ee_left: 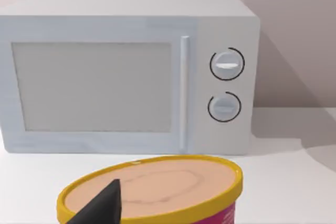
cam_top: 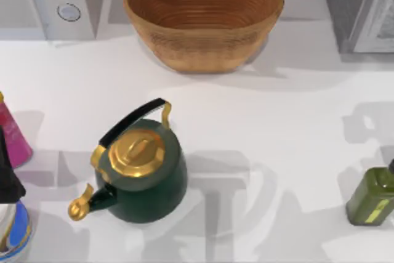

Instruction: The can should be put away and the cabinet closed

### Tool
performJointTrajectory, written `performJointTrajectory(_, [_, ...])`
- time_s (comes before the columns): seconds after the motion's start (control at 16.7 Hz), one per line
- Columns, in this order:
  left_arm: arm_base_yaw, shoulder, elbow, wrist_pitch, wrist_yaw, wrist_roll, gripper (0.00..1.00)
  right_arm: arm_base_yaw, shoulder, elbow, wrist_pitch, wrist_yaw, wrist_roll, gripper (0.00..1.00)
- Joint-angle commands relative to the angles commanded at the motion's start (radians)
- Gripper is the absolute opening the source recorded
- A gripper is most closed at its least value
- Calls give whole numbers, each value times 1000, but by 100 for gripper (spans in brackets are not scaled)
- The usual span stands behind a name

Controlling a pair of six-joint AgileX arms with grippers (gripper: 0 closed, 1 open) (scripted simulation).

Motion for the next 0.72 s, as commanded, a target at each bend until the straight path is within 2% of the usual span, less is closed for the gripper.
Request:
performJointTrajectory(0.18, [0,0,0,0,0,0,100,-7,-282,-303,72,-15,-3,100])
performJointTrajectory(0.36, [0,0,0,0,0,0,100,-16,-520,-519,173,-32,11,100])
performJointTrajectory(0.72, [0,0,0,0,0,0,100,-24,-748,-710,334,-60,60,100])
